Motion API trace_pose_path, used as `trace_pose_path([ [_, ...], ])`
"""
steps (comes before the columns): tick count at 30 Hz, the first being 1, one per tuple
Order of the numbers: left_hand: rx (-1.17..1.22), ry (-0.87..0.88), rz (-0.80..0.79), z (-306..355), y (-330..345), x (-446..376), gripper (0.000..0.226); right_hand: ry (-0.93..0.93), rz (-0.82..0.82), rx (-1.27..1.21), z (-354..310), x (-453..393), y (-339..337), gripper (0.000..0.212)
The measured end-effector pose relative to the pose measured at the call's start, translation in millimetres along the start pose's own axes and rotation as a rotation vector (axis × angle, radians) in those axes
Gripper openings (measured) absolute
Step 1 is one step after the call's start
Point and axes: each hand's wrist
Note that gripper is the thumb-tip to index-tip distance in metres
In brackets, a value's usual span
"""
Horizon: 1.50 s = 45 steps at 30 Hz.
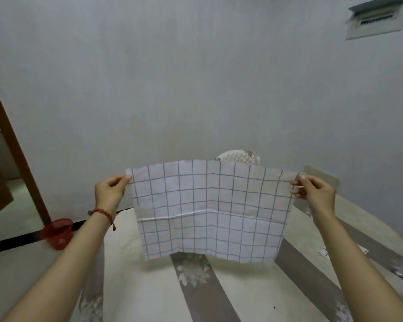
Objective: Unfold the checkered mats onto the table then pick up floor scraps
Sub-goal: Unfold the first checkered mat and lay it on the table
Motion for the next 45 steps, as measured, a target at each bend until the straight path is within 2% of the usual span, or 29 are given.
trace_pose_path([
  [4,0.046,-0.084,-0.036,-20,-4,56,0.007,0.053,-0.057,-0.042,18,15,-35,0.022],
  [9,0.081,-0.218,-0.033,-58,-5,139,0.021,0.308,-0.138,-0.16,51,24,-88,0.029],
  [12,0.096,-0.354,0.02,-76,-4,179,0.021,0.435,-0.129,-0.13,74,28,-117,0.029],
  [17,0.069,-0.56,0.166,-100,-3,234,0.032,0.564,-0.135,0.012,112,34,-152,0.006],
  [20,-0.025,-0.592,0.207,-118,1,256,0.019,0.627,-0.142,0.124,139,42,-168,0.017],
  [22,-0.067,-0.614,0.139,-134,5,266,0.003,0.656,-0.148,0.168,154,50,-176,0.022],
  [25,-0.14,-0.665,0.076,-157,12,277,0.015,0.691,-0.156,0.244,176,60,-185,0.024],
  [32,-0.3,-0.767,0.052,-203,28,308,0.013,0.744,-0.153,0.436,219,65,-200,0.021],
  [38,-0.351,-0.821,0.073,-211,32,327,0.014,0.739,-0.148,0.479,242,59,-214,0.019],
  [45,-0.468,-0.818,0.154,-205,43,353,0.018,0.712,-0.246,0.569,256,47,-225,0.02],
])
Point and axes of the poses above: each hand's wrist, its own x-axis away from the middle knuckle, its own y-axis out of the palm, z = x × y, and after that the axes turned 13 degrees about -x, right-handed
